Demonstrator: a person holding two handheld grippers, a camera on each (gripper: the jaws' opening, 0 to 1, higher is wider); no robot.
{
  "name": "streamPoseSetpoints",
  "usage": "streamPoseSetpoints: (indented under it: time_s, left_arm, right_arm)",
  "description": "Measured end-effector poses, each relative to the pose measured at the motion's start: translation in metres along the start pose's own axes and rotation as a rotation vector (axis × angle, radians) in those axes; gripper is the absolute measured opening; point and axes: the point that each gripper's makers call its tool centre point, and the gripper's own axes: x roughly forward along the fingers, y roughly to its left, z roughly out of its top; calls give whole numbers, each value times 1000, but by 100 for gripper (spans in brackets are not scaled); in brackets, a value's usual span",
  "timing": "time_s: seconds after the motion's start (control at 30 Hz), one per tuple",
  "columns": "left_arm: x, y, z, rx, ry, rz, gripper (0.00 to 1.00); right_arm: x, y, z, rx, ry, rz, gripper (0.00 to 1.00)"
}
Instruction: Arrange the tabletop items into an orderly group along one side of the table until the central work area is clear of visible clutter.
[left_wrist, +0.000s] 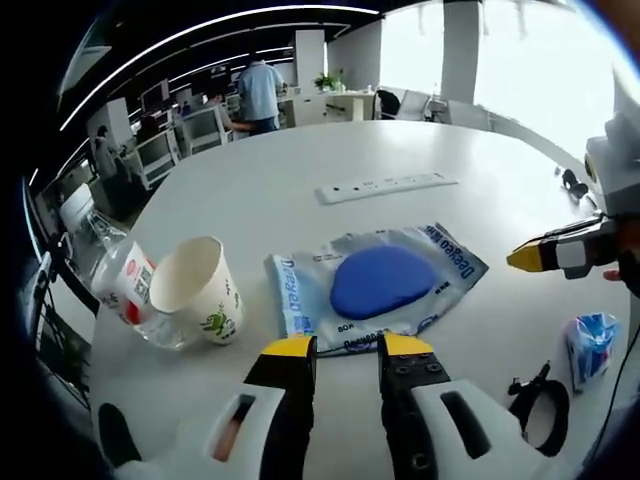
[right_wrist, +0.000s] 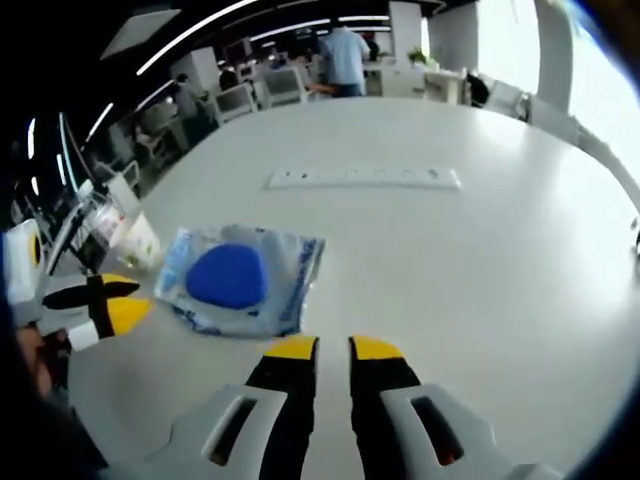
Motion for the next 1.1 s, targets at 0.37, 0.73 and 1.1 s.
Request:
streamPoseSetpoints:
  time_s: [0.37,0.73,1.1]
  left_arm:
    - [-13,-17,-4,-16,-22,-39,22]
    - [-29,-29,-9,-32,-34,-48,22]
    - [-42,-43,-22,-43,-32,-59,22]
  right_arm:
    - [-14,0,-15,-3,-3,-9,9]
    - [-30,3,-30,-5,3,-9,9]
    - [-45,-4,-44,-25,9,-18,9]
